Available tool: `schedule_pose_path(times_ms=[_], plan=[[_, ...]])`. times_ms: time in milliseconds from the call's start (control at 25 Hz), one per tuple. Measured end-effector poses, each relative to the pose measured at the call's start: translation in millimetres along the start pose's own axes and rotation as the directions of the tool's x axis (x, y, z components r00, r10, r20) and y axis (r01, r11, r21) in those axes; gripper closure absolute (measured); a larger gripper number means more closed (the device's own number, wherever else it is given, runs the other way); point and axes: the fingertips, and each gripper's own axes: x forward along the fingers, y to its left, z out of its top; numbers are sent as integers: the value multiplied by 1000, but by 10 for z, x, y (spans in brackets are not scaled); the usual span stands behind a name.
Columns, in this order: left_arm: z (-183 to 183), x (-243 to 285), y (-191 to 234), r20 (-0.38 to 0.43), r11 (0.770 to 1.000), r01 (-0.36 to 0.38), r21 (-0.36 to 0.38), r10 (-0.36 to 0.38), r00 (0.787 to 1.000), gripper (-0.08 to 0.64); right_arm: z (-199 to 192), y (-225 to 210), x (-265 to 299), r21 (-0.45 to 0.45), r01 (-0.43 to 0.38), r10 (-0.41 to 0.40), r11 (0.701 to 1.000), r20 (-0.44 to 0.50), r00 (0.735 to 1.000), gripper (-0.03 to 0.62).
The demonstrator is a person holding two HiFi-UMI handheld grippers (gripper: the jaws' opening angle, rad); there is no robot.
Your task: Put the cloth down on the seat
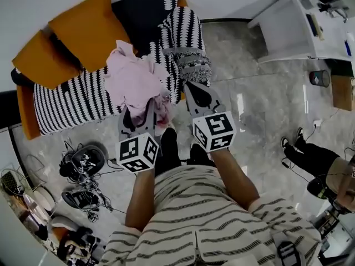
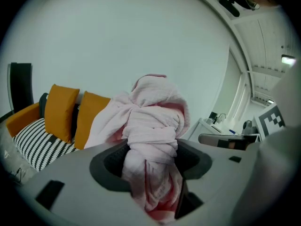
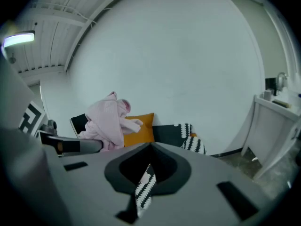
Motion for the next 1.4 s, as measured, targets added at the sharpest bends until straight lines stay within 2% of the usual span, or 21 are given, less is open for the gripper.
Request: schedule_pose_path(times_ms=[320,600,800,1400], plan=[[-305,384,268,-76,1000,4,-3,-4,997,295,-496,-17,382,24,2,0,1000,-87,996,580],[-593,830,488,-154,1000,-4,-25,0,988,295,-851,-151,742,64,35,-24,997,-160,987,578],[-829,1138,661,-202,1000,-11,-14,8,979,295,-1079,-214,966,78,50,-34,996,-189,981,580],[-1717,2015,1119,-368,999,-30,-20,20,930,293,-1774,-491,1400,131,112,-76,985,-255,964,579]])
